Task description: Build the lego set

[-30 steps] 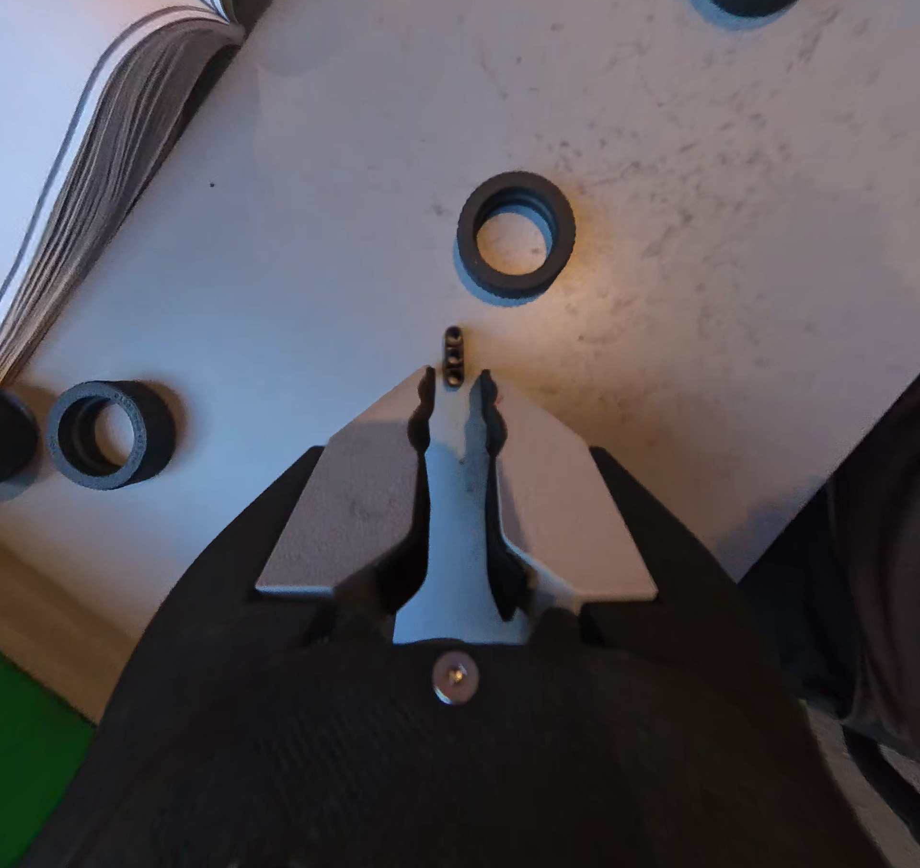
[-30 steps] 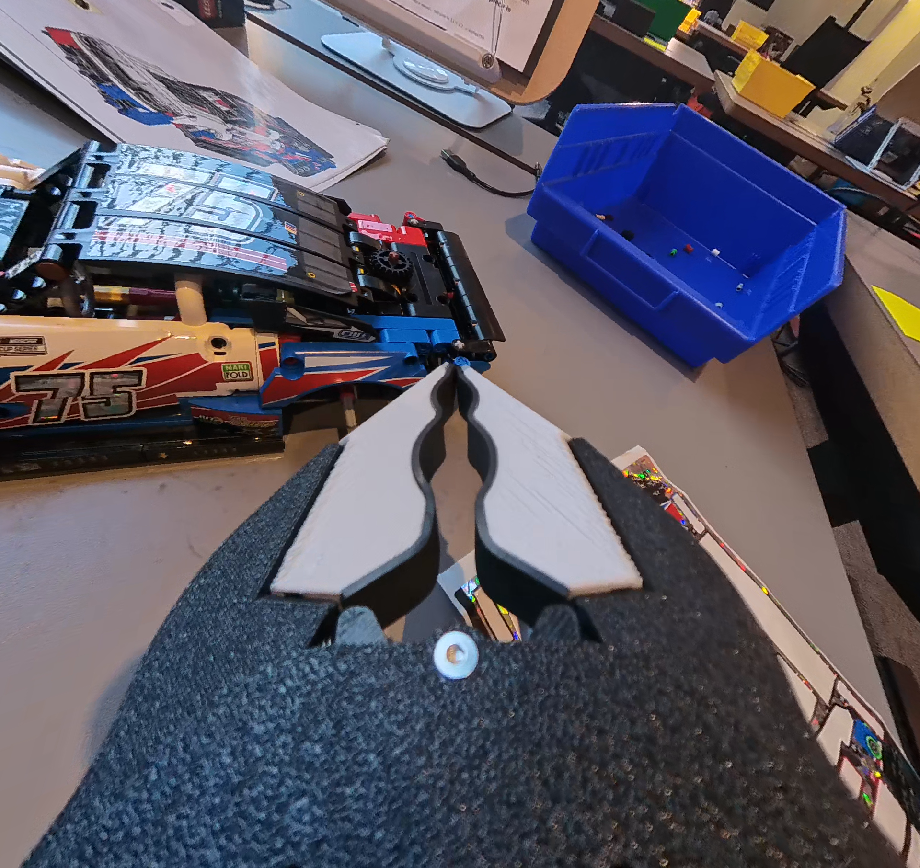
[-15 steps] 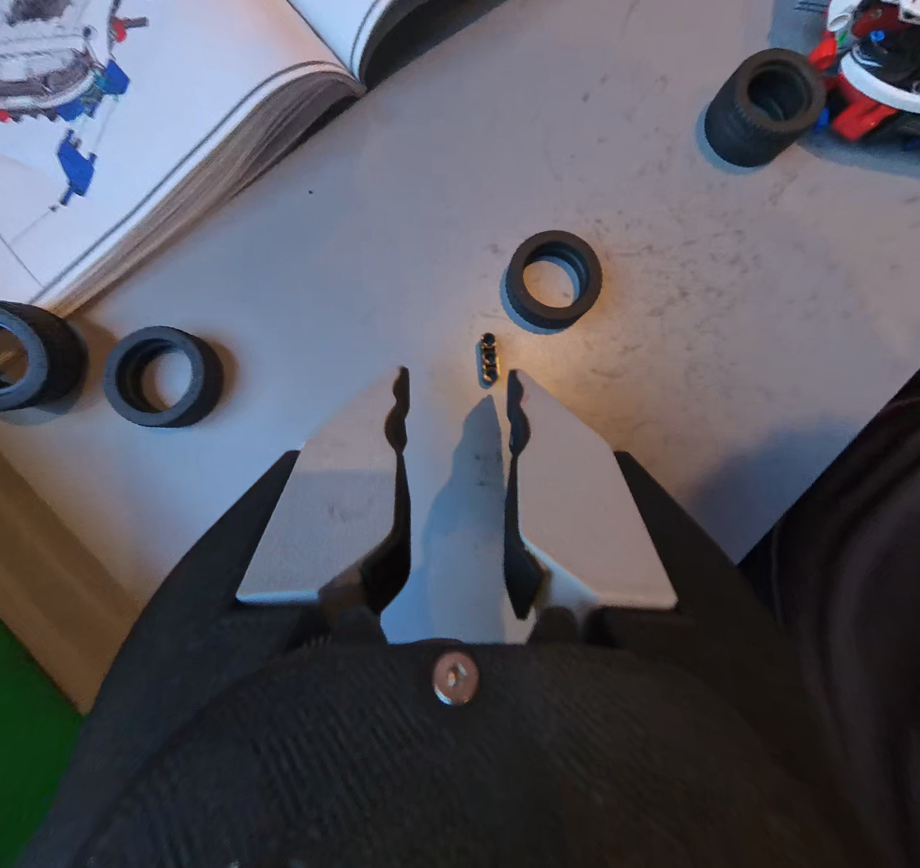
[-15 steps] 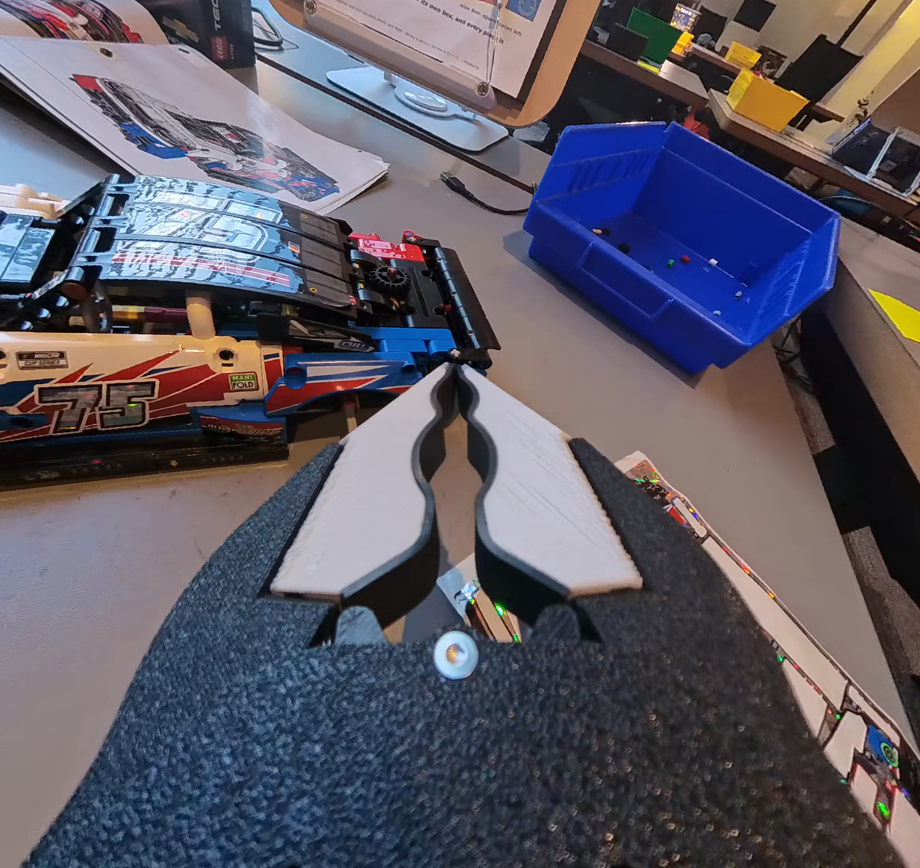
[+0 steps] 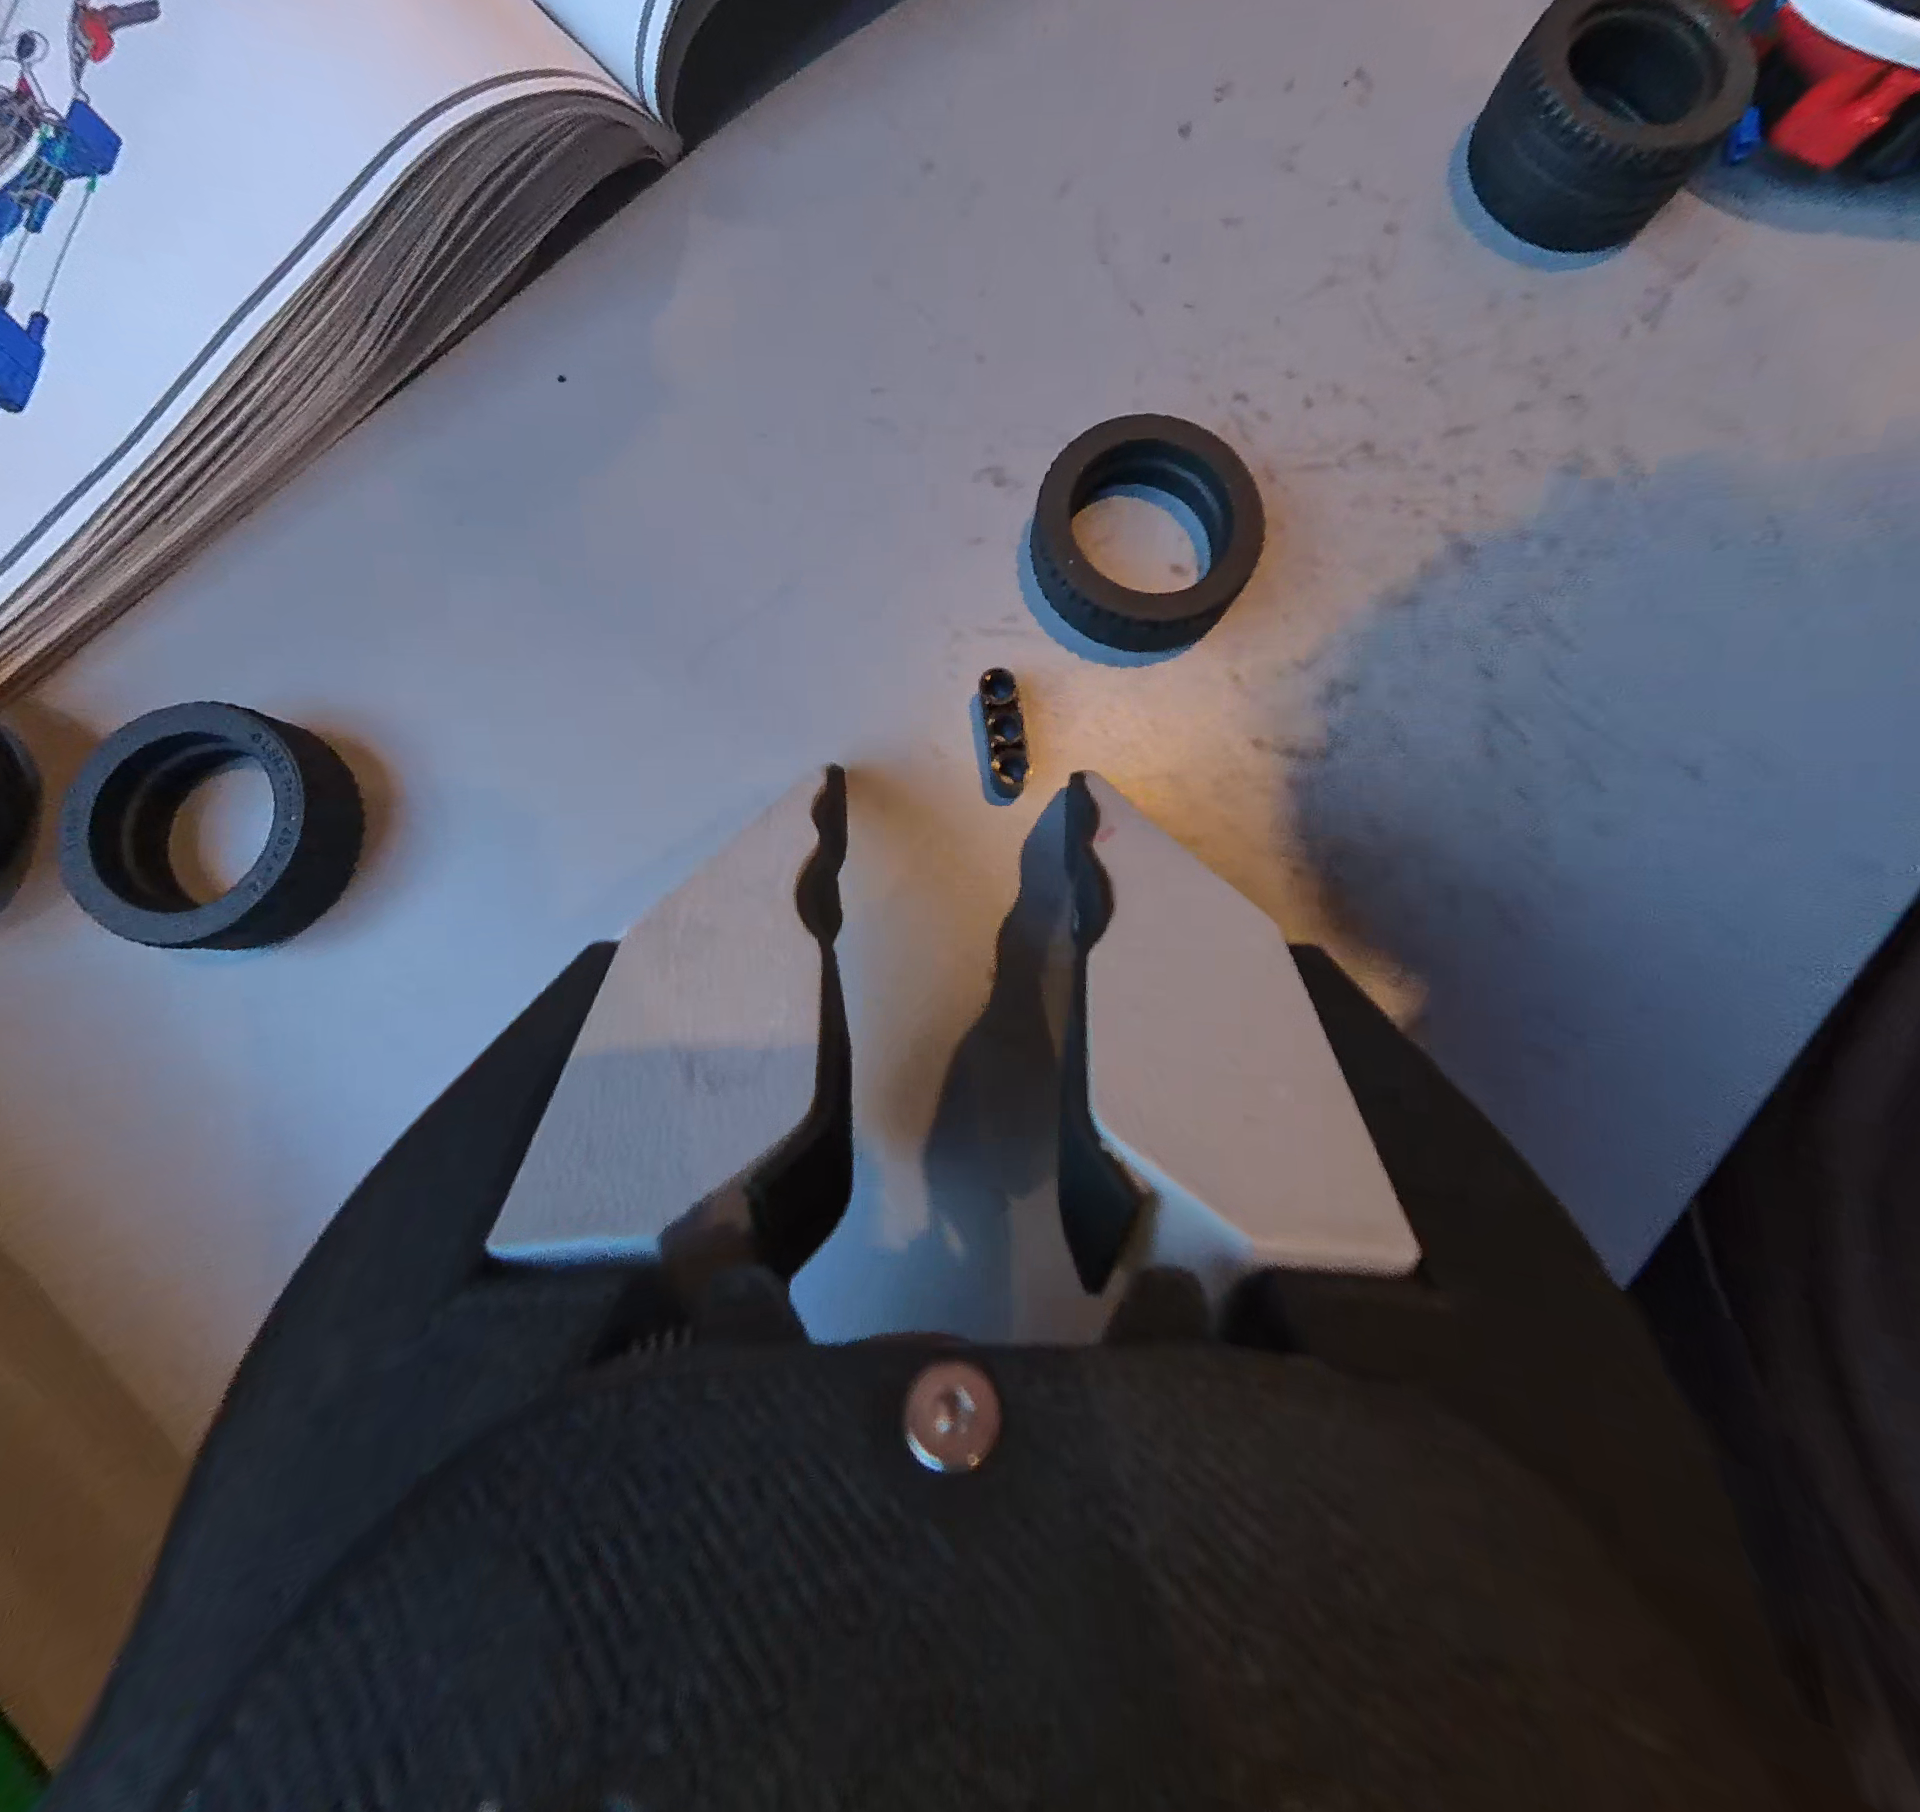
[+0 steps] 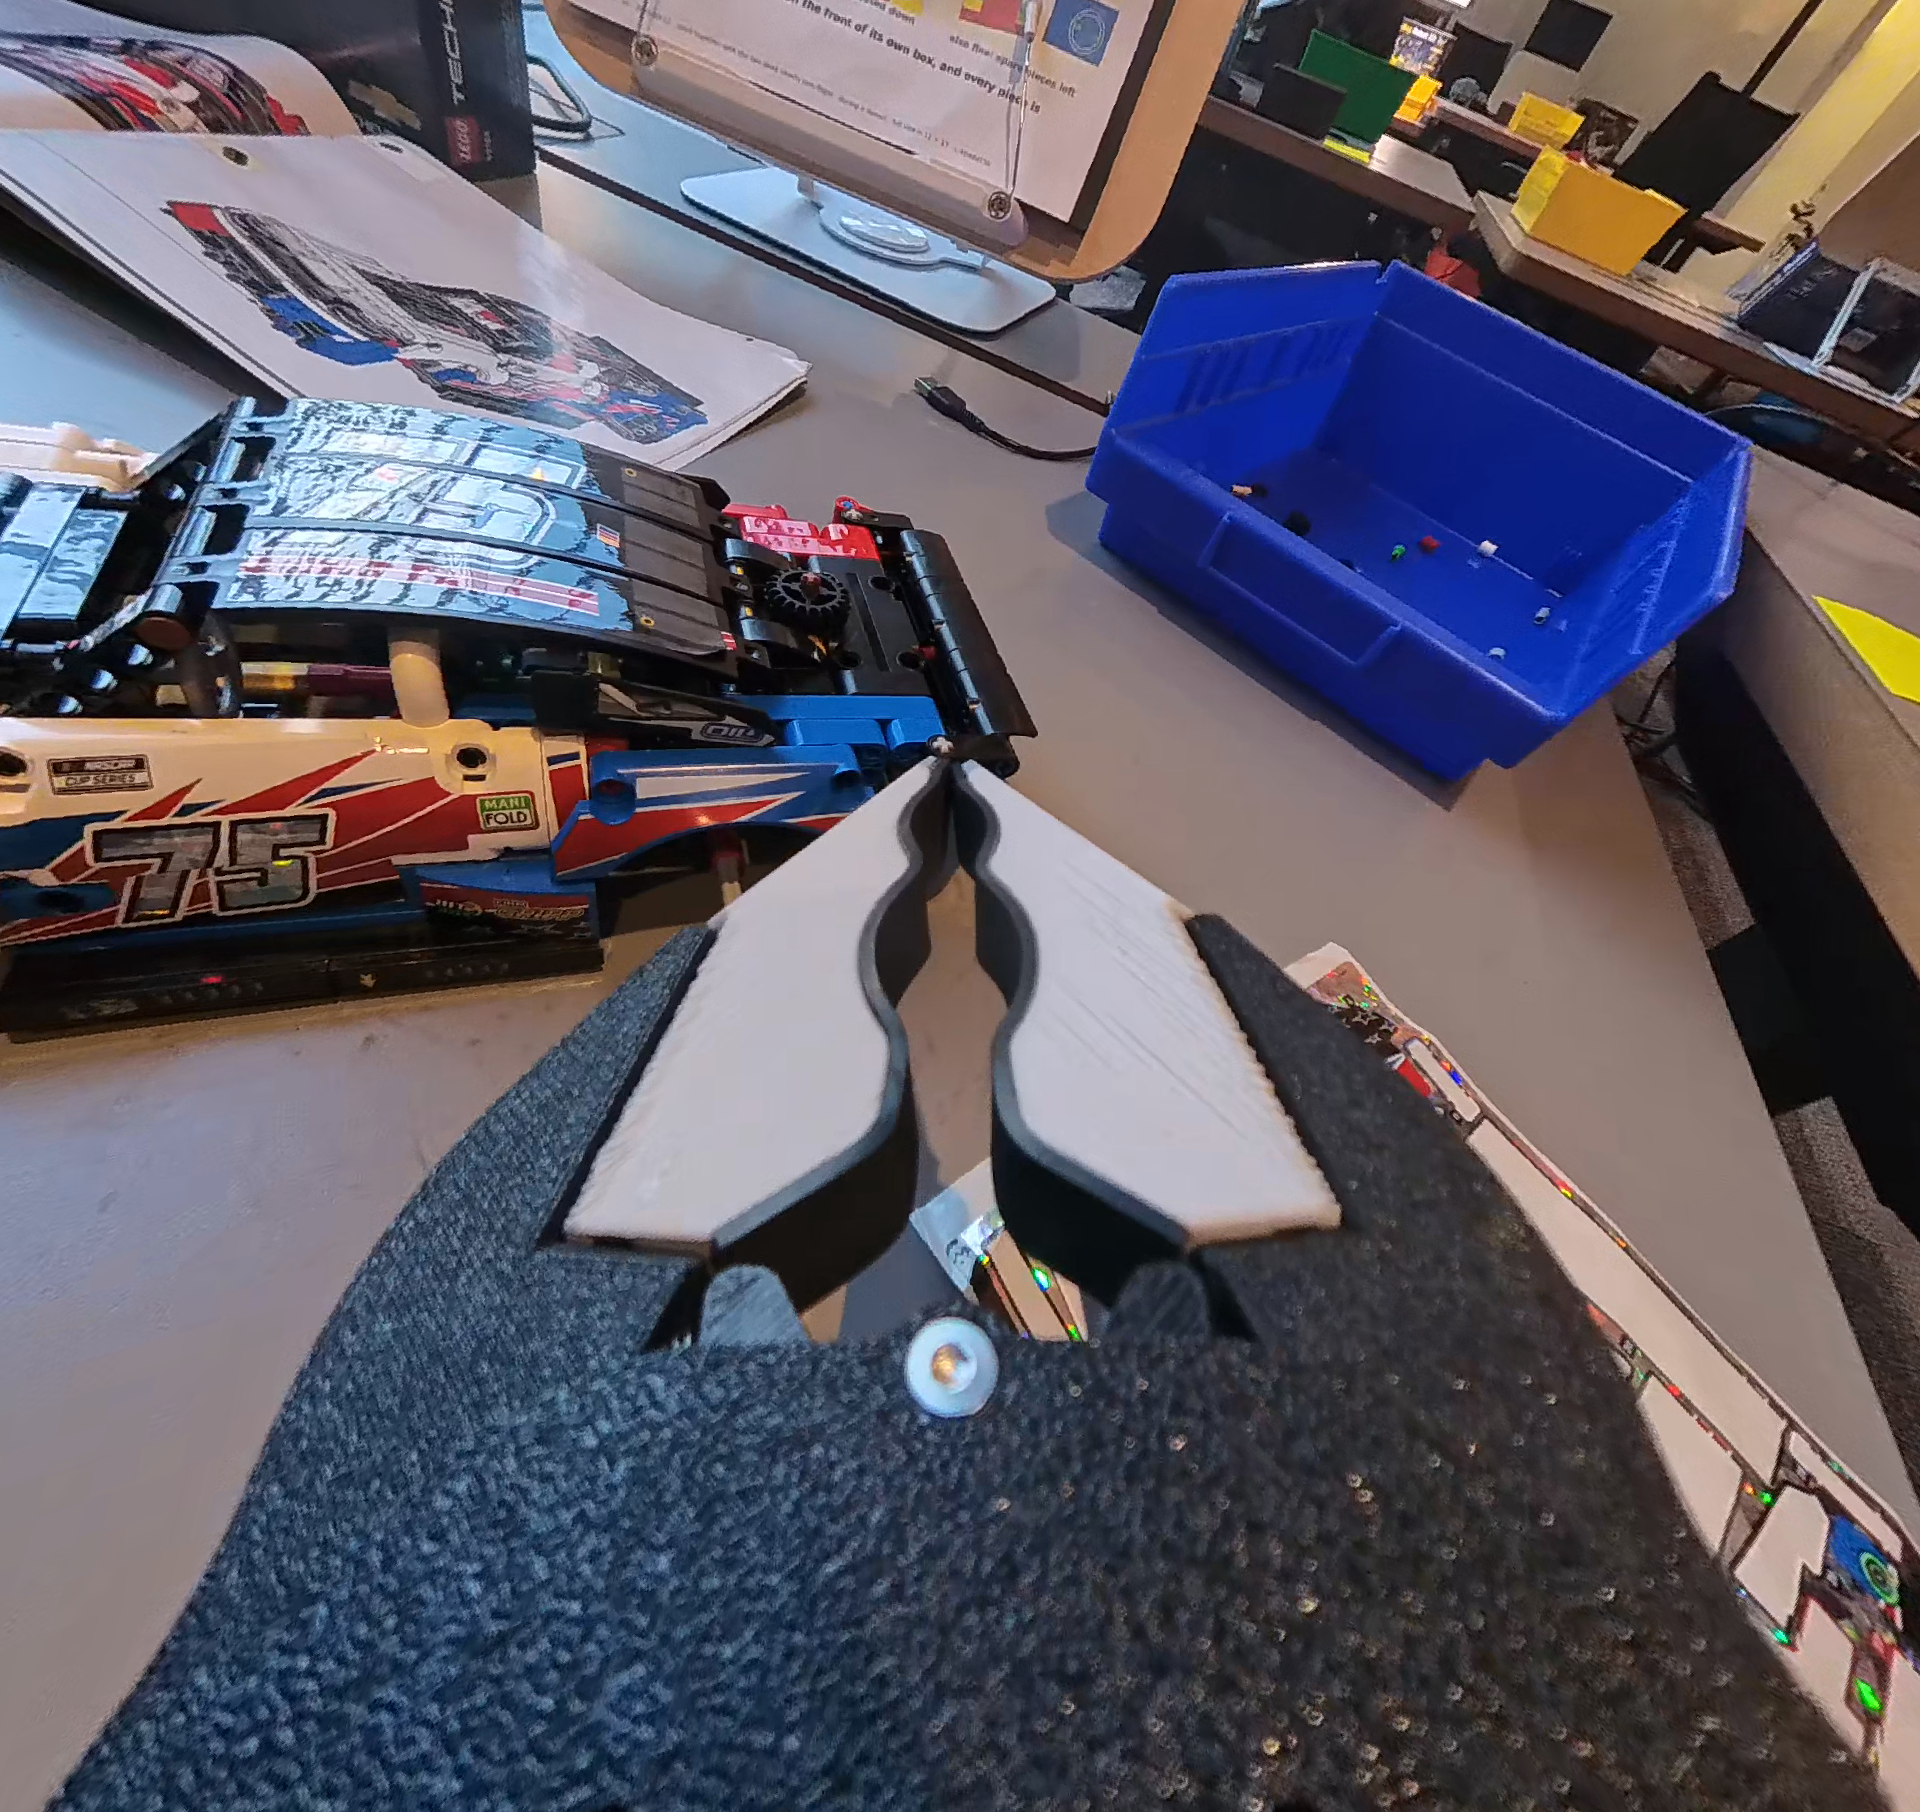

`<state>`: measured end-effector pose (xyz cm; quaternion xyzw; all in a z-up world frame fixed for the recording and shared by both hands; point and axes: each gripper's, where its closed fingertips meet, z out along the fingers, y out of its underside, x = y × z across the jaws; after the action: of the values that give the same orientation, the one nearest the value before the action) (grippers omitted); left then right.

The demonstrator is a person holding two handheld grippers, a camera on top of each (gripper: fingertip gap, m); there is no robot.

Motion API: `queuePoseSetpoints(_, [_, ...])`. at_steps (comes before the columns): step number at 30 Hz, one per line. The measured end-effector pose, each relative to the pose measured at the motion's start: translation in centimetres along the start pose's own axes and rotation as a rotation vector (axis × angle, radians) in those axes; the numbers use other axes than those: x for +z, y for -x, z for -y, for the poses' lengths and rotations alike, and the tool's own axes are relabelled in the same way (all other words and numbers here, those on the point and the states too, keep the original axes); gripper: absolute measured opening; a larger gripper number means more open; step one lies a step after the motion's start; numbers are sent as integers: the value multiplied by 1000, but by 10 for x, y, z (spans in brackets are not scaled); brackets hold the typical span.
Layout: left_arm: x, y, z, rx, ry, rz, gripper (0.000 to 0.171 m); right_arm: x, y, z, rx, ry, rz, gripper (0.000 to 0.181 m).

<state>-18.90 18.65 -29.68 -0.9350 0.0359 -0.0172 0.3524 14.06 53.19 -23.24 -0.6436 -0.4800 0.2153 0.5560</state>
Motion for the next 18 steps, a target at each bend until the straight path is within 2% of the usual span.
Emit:
queuePoseSetpoints(9, [3,-4,4,23,-77,-20,36,0,-4,0,25,-3,-9,0])
queuePoseSetpoints(18, [3,-4,4,26,-76,-21,34,-1,-5,1,35,-9,-11,0])
